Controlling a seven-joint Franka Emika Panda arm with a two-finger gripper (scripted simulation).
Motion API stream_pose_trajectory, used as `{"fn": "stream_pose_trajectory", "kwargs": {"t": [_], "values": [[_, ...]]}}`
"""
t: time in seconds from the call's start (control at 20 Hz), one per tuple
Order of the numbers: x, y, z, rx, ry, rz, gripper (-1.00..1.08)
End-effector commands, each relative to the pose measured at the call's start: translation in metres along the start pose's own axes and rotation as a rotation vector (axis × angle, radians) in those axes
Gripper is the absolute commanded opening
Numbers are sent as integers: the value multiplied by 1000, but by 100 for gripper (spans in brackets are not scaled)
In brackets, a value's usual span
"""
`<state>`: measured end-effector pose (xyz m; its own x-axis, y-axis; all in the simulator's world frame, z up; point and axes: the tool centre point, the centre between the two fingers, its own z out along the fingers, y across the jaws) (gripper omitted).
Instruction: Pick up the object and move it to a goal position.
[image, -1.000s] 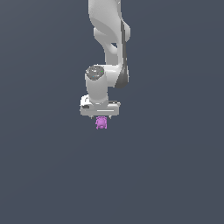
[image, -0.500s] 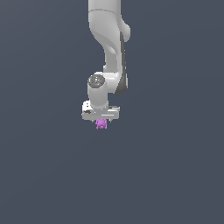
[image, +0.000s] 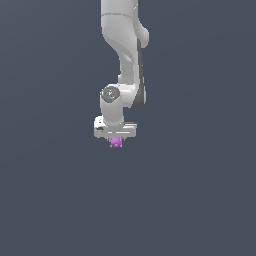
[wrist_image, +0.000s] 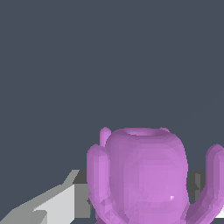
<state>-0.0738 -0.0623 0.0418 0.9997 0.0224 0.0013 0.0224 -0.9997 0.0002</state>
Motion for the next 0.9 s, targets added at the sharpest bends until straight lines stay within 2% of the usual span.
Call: {"fn": "stream_pose_trajectory", "kwargs": {"t": [0.0,0.25,0.45,0.85], "values": [[0,0,1,0,-1,0,-100],[-1,1,0,0,0,0,-100],[-6,12,-4,0,0,0,-100],[-32,64,-21,1,0,0,-100]]}}
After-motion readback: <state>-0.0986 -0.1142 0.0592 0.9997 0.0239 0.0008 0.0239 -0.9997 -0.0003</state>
